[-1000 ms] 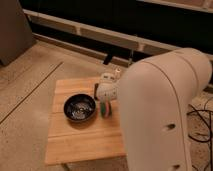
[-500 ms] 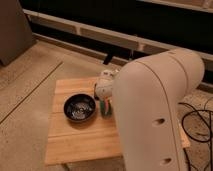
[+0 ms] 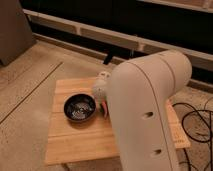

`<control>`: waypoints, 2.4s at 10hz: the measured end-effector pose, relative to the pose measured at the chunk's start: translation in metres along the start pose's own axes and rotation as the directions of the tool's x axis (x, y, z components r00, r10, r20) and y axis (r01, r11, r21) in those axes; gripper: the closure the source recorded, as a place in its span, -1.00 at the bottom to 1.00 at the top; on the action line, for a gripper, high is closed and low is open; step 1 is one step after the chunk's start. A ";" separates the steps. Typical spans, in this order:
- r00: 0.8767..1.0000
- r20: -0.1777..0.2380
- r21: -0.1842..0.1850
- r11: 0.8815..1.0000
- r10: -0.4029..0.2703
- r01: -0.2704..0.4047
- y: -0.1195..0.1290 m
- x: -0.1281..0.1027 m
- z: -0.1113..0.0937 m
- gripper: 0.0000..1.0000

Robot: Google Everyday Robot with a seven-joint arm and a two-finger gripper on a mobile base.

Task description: Place the pepper on the white sponge

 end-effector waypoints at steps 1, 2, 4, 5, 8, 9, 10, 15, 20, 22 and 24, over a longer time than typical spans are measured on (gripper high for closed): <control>1.000 -0.021 -0.005 1.000 -0.011 0.011 0.001 0.002 0.003 1.00; 0.999 -0.032 -0.008 1.000 -0.018 0.018 0.002 0.002 0.004 1.00; 0.997 -0.066 -0.006 1.000 -0.027 0.027 -0.002 0.004 0.006 1.00; 0.997 -0.075 -0.003 1.000 -0.027 0.027 -0.003 0.004 0.006 1.00; 0.995 -0.095 0.010 1.000 -0.018 0.019 -0.010 0.000 0.004 0.79; 0.995 -0.098 0.014 1.000 -0.015 0.017 -0.011 -0.001 0.004 0.61; 0.995 -0.101 0.016 1.000 -0.012 0.014 -0.012 -0.002 0.003 0.41; 0.994 -0.105 0.019 1.000 -0.010 0.012 -0.012 -0.005 0.003 -0.57; 0.995 -0.100 0.016 1.000 -0.016 0.018 -0.012 -0.006 0.003 -0.60; 0.998 -0.055 0.019 1.000 -0.024 0.025 -0.011 -0.019 -0.001 -0.60; 0.999 -0.047 0.020 1.000 -0.023 0.024 -0.012 -0.021 -0.001 -0.60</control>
